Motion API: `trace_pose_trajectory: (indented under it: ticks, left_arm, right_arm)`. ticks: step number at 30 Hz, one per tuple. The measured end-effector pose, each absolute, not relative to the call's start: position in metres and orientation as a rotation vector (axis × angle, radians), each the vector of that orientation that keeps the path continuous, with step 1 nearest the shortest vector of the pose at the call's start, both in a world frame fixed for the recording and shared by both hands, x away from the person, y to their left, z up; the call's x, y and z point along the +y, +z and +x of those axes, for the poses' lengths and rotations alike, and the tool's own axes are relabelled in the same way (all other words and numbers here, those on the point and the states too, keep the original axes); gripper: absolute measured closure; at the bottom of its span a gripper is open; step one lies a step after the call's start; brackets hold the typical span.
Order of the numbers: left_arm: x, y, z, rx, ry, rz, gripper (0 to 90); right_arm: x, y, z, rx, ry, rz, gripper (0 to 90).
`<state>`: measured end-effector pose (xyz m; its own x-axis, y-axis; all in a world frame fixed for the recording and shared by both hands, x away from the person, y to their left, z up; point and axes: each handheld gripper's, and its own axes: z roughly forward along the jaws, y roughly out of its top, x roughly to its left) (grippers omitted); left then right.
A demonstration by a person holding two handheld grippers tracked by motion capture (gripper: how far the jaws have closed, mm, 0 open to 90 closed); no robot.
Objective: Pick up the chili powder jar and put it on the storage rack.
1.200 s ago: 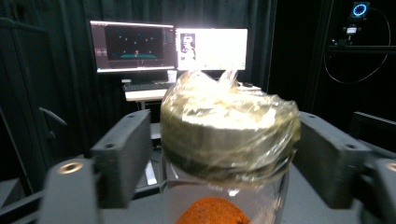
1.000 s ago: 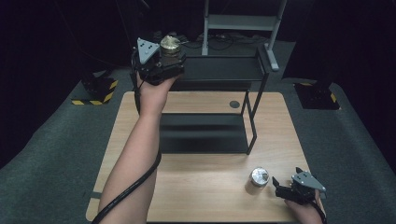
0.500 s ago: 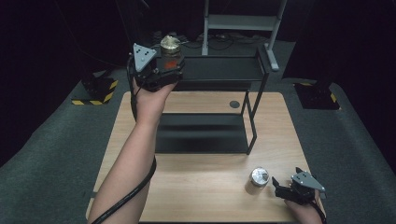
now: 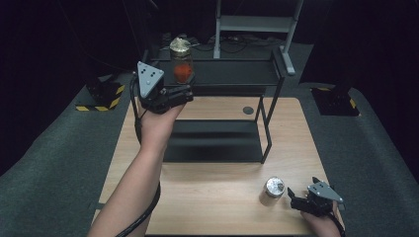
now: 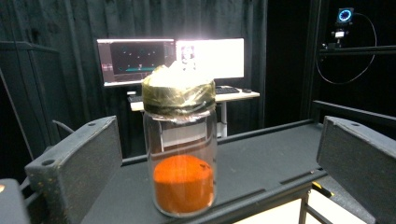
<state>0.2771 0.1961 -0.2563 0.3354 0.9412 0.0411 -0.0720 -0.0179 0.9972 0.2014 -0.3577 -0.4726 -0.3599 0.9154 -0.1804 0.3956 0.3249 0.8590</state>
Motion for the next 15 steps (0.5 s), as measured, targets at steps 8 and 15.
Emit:
trace_pose_trajectory:
  ticks: [8, 15]
  left_arm:
    - [0.199, -0.265, 0.255, 0.881, 1.002, 1.333, 0.3]
    - [0.203, -0.275, 0.234, 0.874, 1.026, 1.362, 0.3]
  right_arm:
    - [-0.357, -0.473, 0.201, 1.905, 0.965, 1.156, 0.3]
    - [-0.357, -0.473, 0.201, 1.906, 0.963, 1.156, 0.3]
